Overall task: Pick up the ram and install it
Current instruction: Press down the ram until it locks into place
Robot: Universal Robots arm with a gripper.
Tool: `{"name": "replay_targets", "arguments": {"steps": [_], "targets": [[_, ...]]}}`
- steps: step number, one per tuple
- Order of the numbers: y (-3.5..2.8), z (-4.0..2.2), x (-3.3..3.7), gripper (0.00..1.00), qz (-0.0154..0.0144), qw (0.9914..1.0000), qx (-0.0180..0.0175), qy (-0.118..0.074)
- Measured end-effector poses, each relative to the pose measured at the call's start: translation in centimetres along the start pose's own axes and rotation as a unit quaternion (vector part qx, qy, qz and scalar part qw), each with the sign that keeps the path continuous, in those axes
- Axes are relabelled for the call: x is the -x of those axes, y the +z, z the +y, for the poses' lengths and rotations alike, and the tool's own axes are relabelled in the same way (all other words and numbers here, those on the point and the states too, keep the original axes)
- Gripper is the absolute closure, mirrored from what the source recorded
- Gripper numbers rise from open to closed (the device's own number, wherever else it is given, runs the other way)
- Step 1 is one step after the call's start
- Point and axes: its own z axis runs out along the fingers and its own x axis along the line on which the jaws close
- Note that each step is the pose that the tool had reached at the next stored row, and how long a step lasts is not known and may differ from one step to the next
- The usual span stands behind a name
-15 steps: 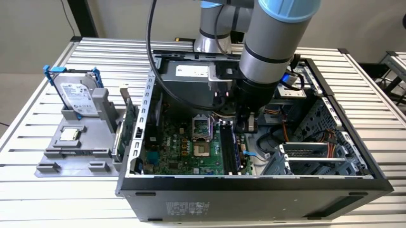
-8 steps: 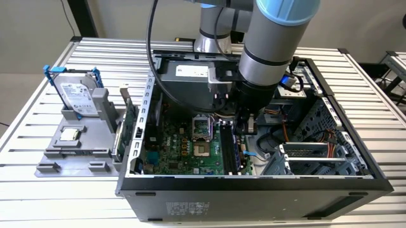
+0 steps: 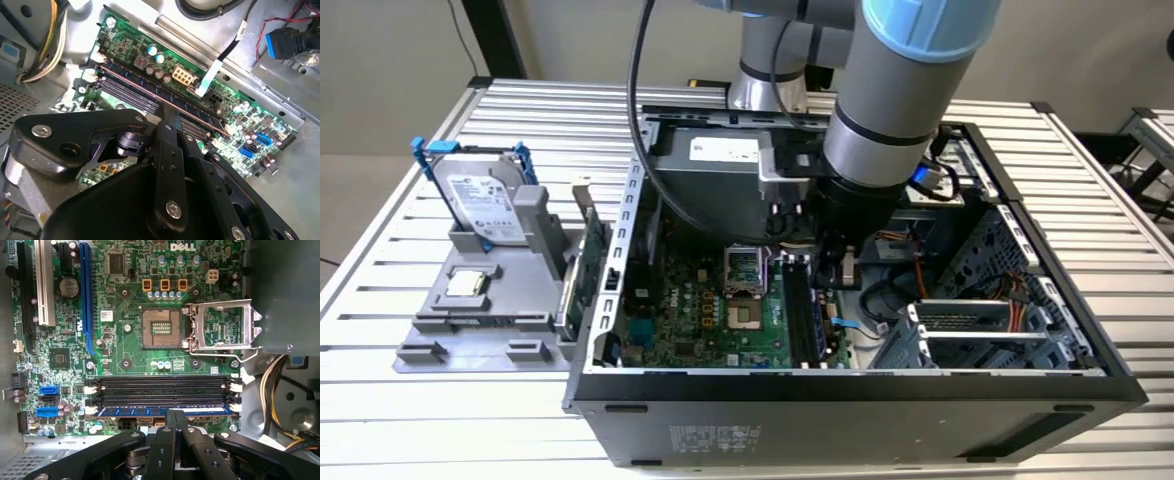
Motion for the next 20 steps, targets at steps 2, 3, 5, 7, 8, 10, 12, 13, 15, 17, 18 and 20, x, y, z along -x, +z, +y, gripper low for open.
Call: {"name": "replay_targets", "arguments": {"steps": [2, 3, 5, 7, 8, 10, 12, 13, 15, 17, 18, 20], "targets": [[0.28, -0.03, -0.07, 1.0, 0.0001, 1.0, 0.0007, 0.0], [0.45, -0.06, -0.1, 1.0, 0.0001, 1.0, 0.0011, 0.0], [0.79, -0.13, -0.15, 1.0, 0.0002, 1.0, 0.0017, 0.0], [1.16, -0.16, -0.18, 1.0, 0.0002, 1.0, 0.0017, 0.0], [1.33, -0.2, -0.18, 1.0, 0.0002, 1.0, 0.0017, 0.0], [1.69, -0.3, -0.18, 1.0, 0.0002, 1.0, 0.0017, 0.0], [2.03, -0.43, -0.19, 1.0, 0.0006, 1.0, 0.0019, 0.0], [2.17, -0.49, -0.2, 1.0, 0.001, 1.0, 0.002, 0.0], [2.55, -0.54, -0.21, 1.0, 0.0009, 1.0, 0.002, 0.0], [2.74, -0.56, -0.18, 1.0, 0.0015, 1.0, 0.002, 0.0], [2.74, -0.57, -0.17, 1.0, 0.0017, 1.0, 0.002, 0.0], [2.31, -0.56, -0.14, 1.0, 0.0006, 1.0, 0.0019, 0.0]]}}
